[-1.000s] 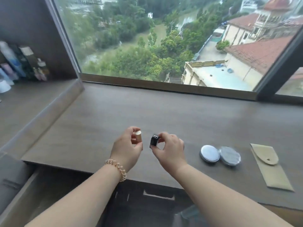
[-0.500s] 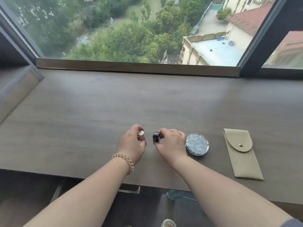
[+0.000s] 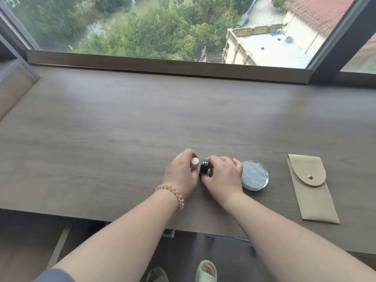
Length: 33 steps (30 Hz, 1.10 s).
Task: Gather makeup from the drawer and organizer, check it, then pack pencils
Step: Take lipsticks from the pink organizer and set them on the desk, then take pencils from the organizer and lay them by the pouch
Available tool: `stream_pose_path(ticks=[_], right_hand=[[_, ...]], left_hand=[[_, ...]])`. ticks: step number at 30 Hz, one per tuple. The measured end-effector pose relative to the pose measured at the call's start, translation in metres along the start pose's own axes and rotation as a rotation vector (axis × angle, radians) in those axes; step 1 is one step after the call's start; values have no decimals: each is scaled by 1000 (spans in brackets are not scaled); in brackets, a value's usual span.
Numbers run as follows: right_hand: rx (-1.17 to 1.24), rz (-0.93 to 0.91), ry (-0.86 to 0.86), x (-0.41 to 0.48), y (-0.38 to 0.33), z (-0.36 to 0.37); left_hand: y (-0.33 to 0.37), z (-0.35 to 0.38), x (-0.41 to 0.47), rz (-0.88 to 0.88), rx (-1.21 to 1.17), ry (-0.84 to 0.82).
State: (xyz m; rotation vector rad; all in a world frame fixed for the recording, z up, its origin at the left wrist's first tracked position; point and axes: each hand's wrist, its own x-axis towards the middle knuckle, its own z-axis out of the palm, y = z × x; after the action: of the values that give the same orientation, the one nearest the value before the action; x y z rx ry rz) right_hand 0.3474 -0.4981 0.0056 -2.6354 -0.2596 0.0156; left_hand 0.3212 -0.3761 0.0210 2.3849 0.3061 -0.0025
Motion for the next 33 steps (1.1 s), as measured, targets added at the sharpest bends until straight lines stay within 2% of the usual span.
stream_pose_path(ticks=[8,16,21,28,33], right_hand=[[41,-5,-45,0,-2,-10],[169,-205,8,-5,-30,-44],[196,-340,18,8,-106,-51],[168,-646,-142,-36,-253,-21],[101,-844,-220,-77,-344,14]], left_hand=[[-3,0,-2,14,-8,-32],[1,-40,-14,22,45,7],[-11,-113,-32,-43,155,207],[-76,-240,-114,-250,387,518],[-135,-311,-169,-396,415,679]])
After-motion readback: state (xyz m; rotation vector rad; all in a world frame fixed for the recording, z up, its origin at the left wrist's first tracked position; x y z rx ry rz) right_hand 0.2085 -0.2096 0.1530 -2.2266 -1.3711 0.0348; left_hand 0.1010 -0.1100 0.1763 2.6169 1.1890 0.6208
